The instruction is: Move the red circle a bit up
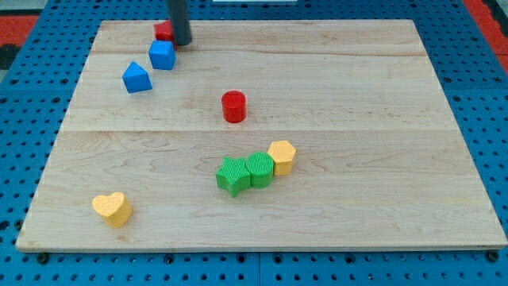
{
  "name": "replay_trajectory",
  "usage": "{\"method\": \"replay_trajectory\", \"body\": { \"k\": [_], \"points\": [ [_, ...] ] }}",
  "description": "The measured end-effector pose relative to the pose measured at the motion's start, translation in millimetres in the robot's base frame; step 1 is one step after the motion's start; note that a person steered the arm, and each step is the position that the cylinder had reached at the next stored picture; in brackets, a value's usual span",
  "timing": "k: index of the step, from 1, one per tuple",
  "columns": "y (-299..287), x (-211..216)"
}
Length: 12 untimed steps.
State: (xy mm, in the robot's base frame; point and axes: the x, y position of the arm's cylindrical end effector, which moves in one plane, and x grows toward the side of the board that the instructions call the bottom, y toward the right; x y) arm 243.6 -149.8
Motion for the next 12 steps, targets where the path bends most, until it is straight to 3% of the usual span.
{"method": "replay_trajectory", "body": {
  "k": [1,3,5,7,8,9,10,12],
  "points": [
    [-31.6,-0.8],
    [106.5,22.4],
    [5.8,68.9],
    [15.3,62.8],
    [72.5,96.2],
    [29.9,121.7],
    [-36.5,121.8],
    [-48.6,76.7]
  ]
}}
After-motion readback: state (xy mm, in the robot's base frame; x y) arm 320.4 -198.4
